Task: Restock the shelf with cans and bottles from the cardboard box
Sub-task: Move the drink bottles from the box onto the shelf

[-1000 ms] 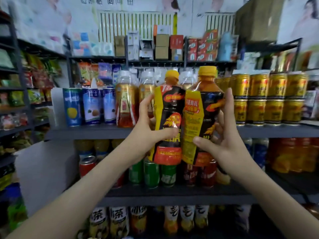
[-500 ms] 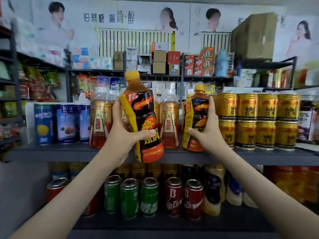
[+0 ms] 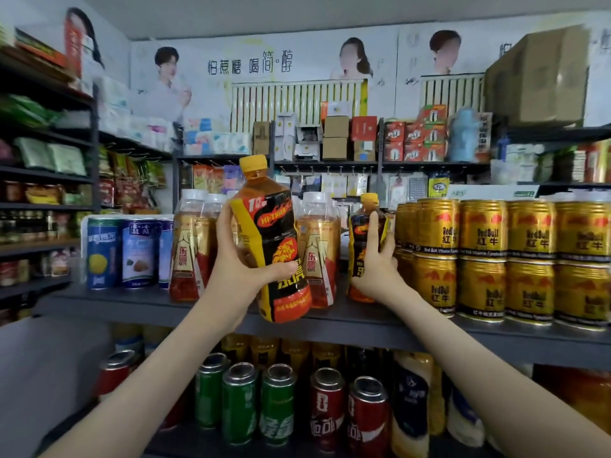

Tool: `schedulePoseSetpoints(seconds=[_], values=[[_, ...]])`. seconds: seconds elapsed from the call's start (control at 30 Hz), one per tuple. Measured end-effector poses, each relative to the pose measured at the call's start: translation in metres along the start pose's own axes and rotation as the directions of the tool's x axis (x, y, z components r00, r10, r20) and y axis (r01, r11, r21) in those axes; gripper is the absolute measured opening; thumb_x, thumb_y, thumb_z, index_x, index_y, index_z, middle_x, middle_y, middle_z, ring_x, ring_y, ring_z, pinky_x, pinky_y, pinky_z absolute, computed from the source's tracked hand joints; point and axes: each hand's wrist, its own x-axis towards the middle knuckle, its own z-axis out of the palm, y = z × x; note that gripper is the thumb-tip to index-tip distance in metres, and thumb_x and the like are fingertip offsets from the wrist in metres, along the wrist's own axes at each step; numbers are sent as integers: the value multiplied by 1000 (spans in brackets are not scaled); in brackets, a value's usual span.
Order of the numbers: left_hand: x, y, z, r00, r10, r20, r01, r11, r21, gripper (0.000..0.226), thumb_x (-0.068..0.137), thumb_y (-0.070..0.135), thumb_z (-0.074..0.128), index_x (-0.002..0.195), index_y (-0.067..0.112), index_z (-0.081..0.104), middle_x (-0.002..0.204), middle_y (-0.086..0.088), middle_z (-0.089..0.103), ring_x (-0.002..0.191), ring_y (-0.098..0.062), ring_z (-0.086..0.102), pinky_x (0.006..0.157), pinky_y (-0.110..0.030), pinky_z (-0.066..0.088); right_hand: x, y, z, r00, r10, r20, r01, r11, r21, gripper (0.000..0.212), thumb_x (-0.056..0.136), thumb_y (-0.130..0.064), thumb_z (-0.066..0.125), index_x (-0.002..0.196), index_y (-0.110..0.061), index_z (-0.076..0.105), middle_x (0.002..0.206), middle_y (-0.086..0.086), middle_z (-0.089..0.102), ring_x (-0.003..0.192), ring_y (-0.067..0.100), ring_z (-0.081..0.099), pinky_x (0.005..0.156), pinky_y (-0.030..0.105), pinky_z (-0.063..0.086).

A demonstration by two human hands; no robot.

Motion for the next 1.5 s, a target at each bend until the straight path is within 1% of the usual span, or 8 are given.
schedulePoseSetpoints(seconds=[0.57,0.73,0.83,0.97,1.1,1.27,1.4,1.5], values=[[13,-11,-13,996,10,89,-3,997,-77,100,56,-2,78,134,40,32,105,17,68,102,-12,67,73,-30,57,31,16,10,993,121,-10,-121,990,-75,126,84,6,64,131,-41,-44,154,19,-26,141,45,20,101,42,42],[11,-17,-12,994,-10,111,19,997,-80,112,48,13,87,139,41,30,122,5,61,112,-19,62,83,-40,56,21,-1,1,998,37,-50,-46,980,-193,111,88,-1,58,142,-39,-31,156,19,-21,140,44,21,103,44,42],[14,-17,-2,989,8,146,4,996,-84,112,49,12,87,141,37,28,122,4,62,112,-19,62,83,-36,56,1,-22,-12,964,-210,-163,209,978,-20,90,93,-16,56,151,-32,-11,159,13,5,143,32,20,110,39,31],[19,-16,19,979,19,201,11,989,-150,109,57,-2,82,144,35,27,122,0,63,112,-23,62,89,-46,53,-43,-42,-42,935,-350,-62,326,773,544,56,95,-34,56,139,-44,23,134,-3,48,113,7,58,95,28,50],[26,-14,41,968,24,250,21,984,-174,103,64,0,80,145,35,27,123,-2,63,113,-24,61,91,-47,52,-66,-37,-57,884,-422,199,224,758,612,76,82,-45,69,135,-63,17,132,-24,40,115,-4,52,91,23,51],[34,-4,68,929,24,370,28,990,-137,95,74,-1,75,146,36,26,118,7,66,108,-14,64,86,-33,54,-72,-31,-58,906,-415,85,246,678,693,103,75,-28,73,140,-60,-1,142,-11,44,127,7,49,92,30,52],[39,8,75,893,93,441,-212,950,229,68,86,34,68,143,42,31,119,22,61,118,-3,54,101,-37,44,-75,-21,-58,936,-347,-54,300,711,635,109,79,-12,71,141,-54,-8,132,-14,49,115,4,58,82,23,54],[44,0,66,877,354,325,-481,651,587,60,89,54,49,143,28,40,133,12,50,127,-6,31,106,-29,24,-77,-9,-50,949,-301,-91,307,824,476,114,82,-7,72,142,-51,-15,130,-20,46,112,-2,58,83,16,52]])
